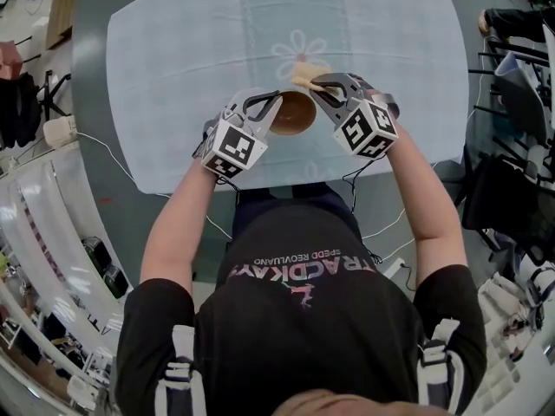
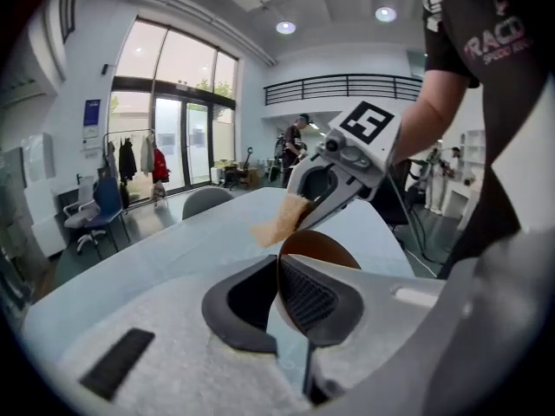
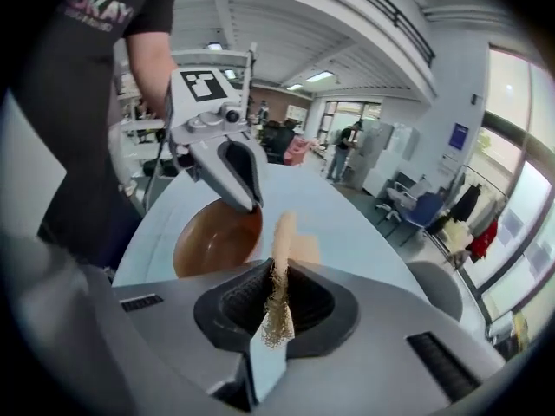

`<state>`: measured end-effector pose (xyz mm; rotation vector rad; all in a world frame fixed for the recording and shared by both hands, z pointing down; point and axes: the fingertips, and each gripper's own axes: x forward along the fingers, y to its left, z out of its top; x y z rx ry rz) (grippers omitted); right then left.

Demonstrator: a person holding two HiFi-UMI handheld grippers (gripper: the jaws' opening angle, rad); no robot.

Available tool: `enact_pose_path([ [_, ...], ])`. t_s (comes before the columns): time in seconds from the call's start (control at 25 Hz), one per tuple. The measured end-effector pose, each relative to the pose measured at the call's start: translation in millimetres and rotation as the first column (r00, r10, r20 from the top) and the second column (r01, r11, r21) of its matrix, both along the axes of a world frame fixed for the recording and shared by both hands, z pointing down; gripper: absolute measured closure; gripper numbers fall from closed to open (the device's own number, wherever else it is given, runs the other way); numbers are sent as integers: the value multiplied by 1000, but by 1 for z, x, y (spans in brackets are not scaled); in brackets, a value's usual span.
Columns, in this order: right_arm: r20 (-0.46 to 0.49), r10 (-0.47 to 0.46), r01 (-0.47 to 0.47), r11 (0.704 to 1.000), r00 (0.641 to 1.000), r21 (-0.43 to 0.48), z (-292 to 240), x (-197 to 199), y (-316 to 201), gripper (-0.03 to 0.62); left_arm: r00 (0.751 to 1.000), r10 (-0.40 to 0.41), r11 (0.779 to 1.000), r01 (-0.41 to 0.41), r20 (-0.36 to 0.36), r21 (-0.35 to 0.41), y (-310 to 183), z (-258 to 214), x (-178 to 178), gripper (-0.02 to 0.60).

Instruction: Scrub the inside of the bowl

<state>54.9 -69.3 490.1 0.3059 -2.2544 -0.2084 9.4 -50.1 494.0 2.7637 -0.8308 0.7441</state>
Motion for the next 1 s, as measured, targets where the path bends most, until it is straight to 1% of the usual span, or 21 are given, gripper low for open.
enact_pose_path([
  [0.04,-32,-71,72,997,997,8,4,-2,6,562,999,43,999,-43,11,10,5,-1,2,557],
  [0.12,-104,-205,208,978,973,28,13,-6,19,562,993,115,993,-116,31,24,15,-2,3,557],
  [0.24,-199,-358,376,925,912,61,22,-10,36,562,973,216,974,-221,87,46,27,-2,8,557],
  [0.32,-240,-408,434,898,881,70,27,-10,44,562,960,254,964,-261,121,53,32,0,10,557],
  [0.36,-249,-413,442,894,876,70,29,-10,46,562,960,252,964,-259,123,52,31,1,10,557],
  [0.4,-250,-407,435,898,879,67,29,-8,45,562,965,235,969,-242,113,47,29,1,9,557],
  [0.52,-228,-344,364,930,911,51,30,-1,39,562,990,135,991,-136,47,18,17,-1,3,557],
  [0.6,-211,-295,310,950,932,41,30,4,34,562,998,57,998,-57,-2,-6,8,-3,-3,557],
  [0.68,-200,-248,260,965,948,33,30,9,30,562,999,-21,999,20,-46,-31,-1,-6,-8,557],
  [0.76,-191,-198,206,978,961,23,31,14,28,562,990,-110,992,104,-87,-69,-10,-7,-14,557],
  [0.84,-173,-143,147,989,975,9,32,17,26,562,969,-209,974,194,-129,-119,-17,-6,-21,557],
  [0.88,-162,-115,117,993,980,0,33,18,26,562,953,-262,960,241,-150,-146,-21,-6,-25,557],
  [0.92,-151,-88,88,996,985,-9,33,19,25,562,933,-318,942,289,-171,-173,-26,-6,-29,557],
  [1.0,-131,-37,33,999,991,-32,35,19,26,562,880,-430,895,384,-204,-229,-34,-5,-37,557],
])
